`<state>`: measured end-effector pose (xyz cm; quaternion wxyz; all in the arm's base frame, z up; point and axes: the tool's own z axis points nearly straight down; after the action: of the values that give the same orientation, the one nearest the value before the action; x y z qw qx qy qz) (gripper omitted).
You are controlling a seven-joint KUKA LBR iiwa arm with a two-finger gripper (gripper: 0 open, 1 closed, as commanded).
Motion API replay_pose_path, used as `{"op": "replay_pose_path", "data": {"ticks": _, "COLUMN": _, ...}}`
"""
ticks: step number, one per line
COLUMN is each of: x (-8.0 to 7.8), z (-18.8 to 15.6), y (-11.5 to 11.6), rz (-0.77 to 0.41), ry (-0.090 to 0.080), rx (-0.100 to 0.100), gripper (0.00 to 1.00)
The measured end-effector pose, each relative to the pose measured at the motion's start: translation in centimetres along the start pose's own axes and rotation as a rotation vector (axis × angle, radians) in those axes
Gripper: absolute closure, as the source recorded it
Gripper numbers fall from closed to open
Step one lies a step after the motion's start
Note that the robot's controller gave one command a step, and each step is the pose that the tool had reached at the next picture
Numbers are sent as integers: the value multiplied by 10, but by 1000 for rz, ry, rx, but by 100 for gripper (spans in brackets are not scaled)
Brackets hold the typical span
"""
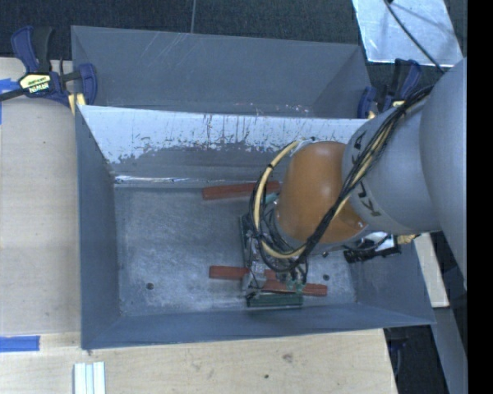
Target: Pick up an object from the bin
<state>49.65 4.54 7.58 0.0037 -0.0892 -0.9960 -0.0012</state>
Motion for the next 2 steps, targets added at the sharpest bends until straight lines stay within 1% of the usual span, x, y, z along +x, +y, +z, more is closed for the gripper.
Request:
{"op": "replay_pose_path", "data": {"ticks": 1, "x": 5, "z": 1, "y": 3, "rz": -72, "ry": -2, "rx": 2, "gripper": 100}}
{"op": "replay_pose_path", "data": {"ticks": 2, "x": 4, "z": 5, "y": 3, "rz": -71, "ry": -13, "rx": 1, "gripper": 0}}
